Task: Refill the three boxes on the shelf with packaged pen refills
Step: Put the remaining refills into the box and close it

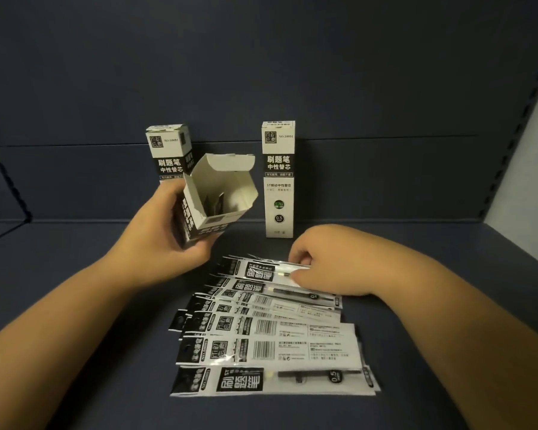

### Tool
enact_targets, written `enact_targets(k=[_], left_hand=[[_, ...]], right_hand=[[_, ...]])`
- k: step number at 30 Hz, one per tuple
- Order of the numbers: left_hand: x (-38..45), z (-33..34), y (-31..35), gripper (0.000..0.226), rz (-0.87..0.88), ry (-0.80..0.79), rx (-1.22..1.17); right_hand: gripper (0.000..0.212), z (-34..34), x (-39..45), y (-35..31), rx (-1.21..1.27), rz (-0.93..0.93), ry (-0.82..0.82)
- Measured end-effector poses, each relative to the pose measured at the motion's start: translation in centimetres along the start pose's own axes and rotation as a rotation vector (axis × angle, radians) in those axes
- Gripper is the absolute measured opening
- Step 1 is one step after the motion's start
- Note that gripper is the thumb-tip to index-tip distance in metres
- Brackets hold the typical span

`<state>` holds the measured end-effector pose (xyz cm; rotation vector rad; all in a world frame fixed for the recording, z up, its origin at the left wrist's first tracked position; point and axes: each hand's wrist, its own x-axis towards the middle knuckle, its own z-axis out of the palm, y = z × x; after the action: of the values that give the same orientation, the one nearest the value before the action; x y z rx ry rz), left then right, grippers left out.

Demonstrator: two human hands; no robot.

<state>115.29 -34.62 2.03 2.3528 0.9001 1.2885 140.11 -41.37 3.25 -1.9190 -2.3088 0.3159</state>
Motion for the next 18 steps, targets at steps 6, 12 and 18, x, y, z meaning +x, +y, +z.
enact_targets(k=[6,12,18], left_hand=[[0.1,0.0,0.2,0.061,0.012,-0.004,0.024],[-0.2,-0.3,-0.4,0.059,0.042,-0.015,0.017],[-0.4,-0.4,-0.1,0.054,0.045,0.006,0.006]], right_hand=[[0.016,-0.1,-0.2,-0.3,-0.050,0.030,0.063],[0.017,-0.5,-0.3,-0.7,0.032,0.042,0.141],[0.011,-1.3,-0.5,-0.4,0.173,0.014,0.232]])
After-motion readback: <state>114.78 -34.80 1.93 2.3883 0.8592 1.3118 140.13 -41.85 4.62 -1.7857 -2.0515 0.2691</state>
